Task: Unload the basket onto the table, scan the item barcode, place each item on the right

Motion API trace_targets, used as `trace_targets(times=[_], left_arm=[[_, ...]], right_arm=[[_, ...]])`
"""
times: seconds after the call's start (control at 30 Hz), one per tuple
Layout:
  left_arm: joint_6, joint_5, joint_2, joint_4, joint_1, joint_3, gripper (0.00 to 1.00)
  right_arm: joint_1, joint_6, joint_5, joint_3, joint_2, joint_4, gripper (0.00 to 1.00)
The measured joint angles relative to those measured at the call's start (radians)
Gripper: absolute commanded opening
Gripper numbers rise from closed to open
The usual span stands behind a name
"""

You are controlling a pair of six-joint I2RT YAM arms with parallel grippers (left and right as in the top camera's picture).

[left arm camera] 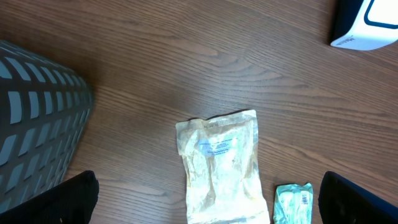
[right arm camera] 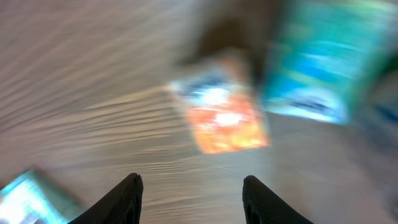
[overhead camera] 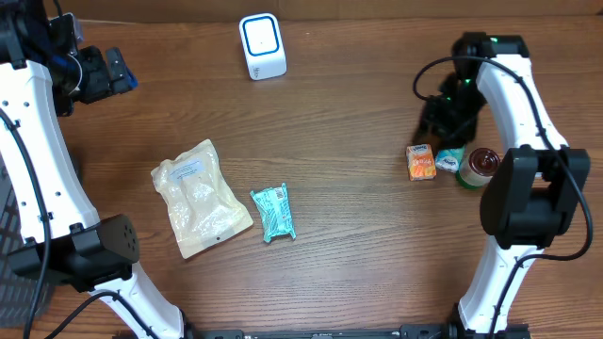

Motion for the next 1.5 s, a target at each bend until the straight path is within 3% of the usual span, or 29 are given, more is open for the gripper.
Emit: trace_targets(times=[0.1,0.2,0.4,0.87,1.13,1.5], left_arm=[[0.0,0.0,0.0,0.0,0.0,0.0,0.99],[0.0,0.0,0.0,0.0,0.0,0.0,1.0],[0.0,0.0,0.0,0.0,0.0,0.0,0.99],[0.0,0.0,0.0,0.0,0.0,0.0,1.0],[0.0,0.0,0.0,0.0,0.0,0.0,1.0],[0.0,0.0,0.0,0.0,0.0,0.0,1.0]], right_arm=[[0.06,-0.039,-0.083,0.001,0.0,0.042,0.49],[0.143,-0.062,-0.151,0.0,0.0,0.074,0.41],[0.341,-0.076,-0.238,-0.035,0.0,0.136,0.04],[0.738,0.071,-0.261,-0.123,0.0,0.335,0.04],[0.851,0.166,-0.249,-0.205,0.0,0.459,0.04],[0.906,0.195,-0.238,-0.258,0.0,0.465,0.04]])
